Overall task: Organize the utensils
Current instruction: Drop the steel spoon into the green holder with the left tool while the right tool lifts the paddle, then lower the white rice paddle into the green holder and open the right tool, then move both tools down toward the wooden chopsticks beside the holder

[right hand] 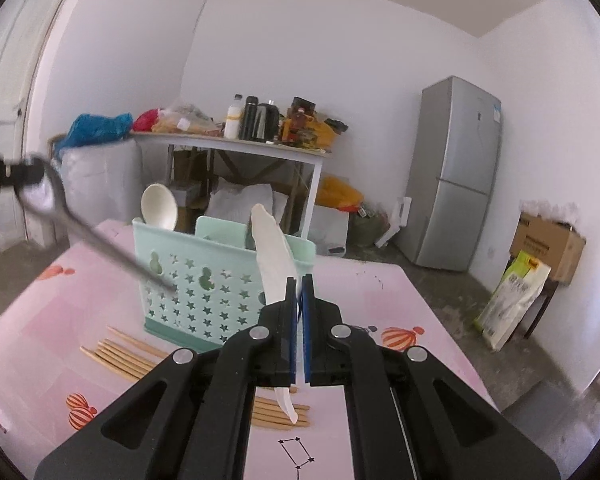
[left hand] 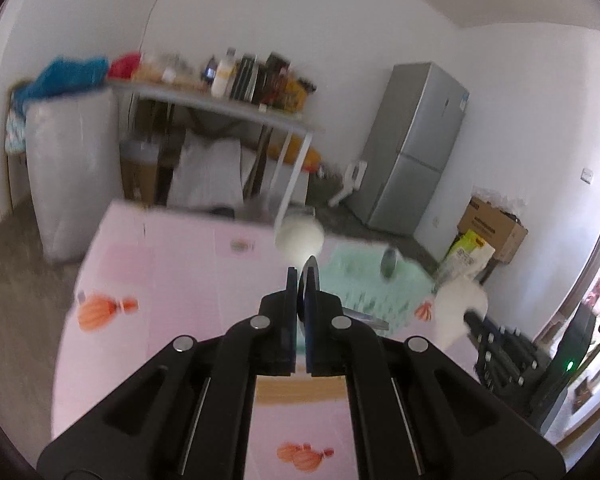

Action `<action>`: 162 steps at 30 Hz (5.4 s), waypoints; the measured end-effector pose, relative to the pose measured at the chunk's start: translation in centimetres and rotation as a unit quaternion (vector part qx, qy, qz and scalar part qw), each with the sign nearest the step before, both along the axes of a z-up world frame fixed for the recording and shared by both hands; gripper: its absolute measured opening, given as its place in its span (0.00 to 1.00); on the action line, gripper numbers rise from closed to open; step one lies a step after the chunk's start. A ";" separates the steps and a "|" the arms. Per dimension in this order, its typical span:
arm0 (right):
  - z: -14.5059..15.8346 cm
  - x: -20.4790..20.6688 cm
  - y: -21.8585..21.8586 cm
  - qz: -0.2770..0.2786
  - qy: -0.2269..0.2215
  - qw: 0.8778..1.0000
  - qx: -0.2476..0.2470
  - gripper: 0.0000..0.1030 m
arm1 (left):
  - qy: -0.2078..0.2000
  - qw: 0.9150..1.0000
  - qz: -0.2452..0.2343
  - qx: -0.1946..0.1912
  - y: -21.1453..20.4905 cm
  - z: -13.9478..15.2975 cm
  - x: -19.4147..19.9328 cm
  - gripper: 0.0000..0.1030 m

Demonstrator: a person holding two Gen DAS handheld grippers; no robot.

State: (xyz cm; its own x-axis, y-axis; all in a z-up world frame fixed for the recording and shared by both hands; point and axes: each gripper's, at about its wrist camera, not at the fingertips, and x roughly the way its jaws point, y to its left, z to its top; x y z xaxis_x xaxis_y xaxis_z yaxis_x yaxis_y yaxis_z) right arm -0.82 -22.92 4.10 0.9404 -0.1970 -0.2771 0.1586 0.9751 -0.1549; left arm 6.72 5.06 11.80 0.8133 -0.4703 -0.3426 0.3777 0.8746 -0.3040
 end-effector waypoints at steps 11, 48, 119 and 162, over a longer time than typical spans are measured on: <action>-0.2 -0.2 -2.7 0.003 -0.005 0.998 0.059 0.02 | -0.109 0.985 0.039 0.131 -4.8 5.4 1.8 0.01; -0.4 0.2 -4.7 0.024 0.006 0.992 0.126 0.02 | 0.044 0.994 -0.005 0.103 -6.7 -0.9 7.7 0.38; -5.2 11.0 -10.8 0.182 0.119 0.860 0.462 0.65 | 0.169 0.981 -0.080 0.048 -9.4 -9.4 7.7 0.62; -6.6 4.3 -11.5 0.075 0.155 0.891 0.419 0.68 | 0.174 0.979 -0.042 0.100 -5.1 -13.4 6.9 0.72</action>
